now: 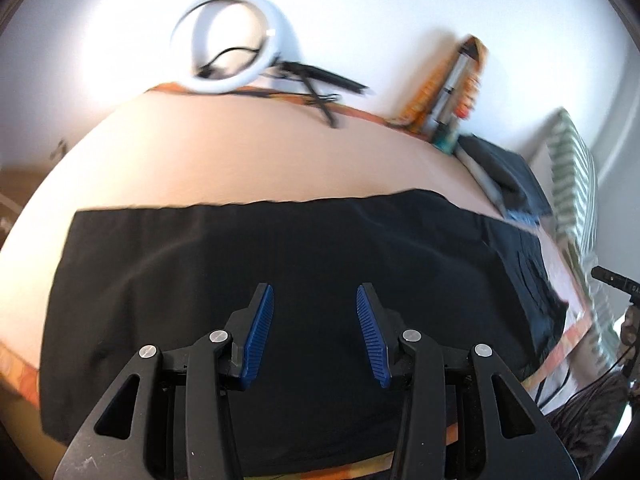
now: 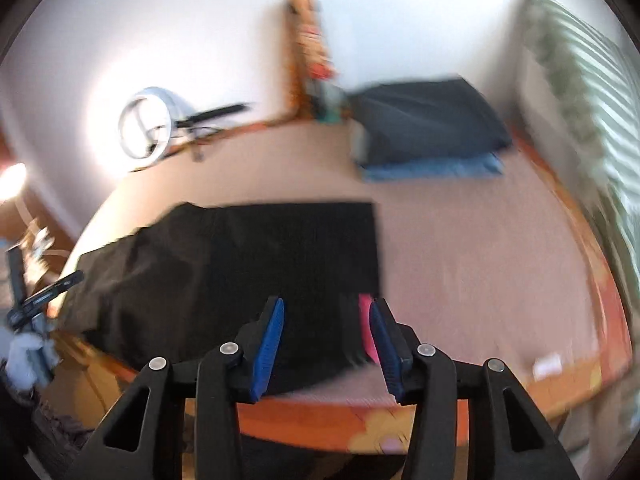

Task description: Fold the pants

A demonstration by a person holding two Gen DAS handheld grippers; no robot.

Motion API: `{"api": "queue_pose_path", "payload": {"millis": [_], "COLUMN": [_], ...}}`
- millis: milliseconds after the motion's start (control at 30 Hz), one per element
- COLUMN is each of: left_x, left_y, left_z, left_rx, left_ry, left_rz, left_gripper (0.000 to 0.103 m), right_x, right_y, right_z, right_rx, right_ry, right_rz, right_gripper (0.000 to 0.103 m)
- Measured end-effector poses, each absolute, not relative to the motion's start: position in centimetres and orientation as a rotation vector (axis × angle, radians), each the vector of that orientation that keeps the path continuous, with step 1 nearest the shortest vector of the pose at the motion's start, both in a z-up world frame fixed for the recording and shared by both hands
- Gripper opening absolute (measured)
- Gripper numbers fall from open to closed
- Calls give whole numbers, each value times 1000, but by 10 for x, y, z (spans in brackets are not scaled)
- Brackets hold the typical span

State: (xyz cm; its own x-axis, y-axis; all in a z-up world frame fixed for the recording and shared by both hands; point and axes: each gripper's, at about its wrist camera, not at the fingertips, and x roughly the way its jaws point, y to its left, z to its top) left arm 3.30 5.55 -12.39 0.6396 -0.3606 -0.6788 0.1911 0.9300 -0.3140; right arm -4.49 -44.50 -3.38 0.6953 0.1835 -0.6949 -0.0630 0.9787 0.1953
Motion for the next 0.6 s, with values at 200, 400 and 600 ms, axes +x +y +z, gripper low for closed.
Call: {"api": "queue_pose_path", "payload": {"millis": [200,400,600], "left_x": [19,8,4], "left_y": [93,126,153], "left_z": [-113,-116,-114], "left_rx": [-263,-313,-382], "left_ry": [775,775,772], "left_rz": [-248,-167,-109], "left_gripper": [47,51,52], "right_x": [25,104,175], "right_y": [-382,-330,-311], "right_z": [-29,-52,-96], "right_rx": [90,84,189], "right_ry": [733,783,934], "right_rz": [375,533,574], "right_gripper": [51,57,60]}}
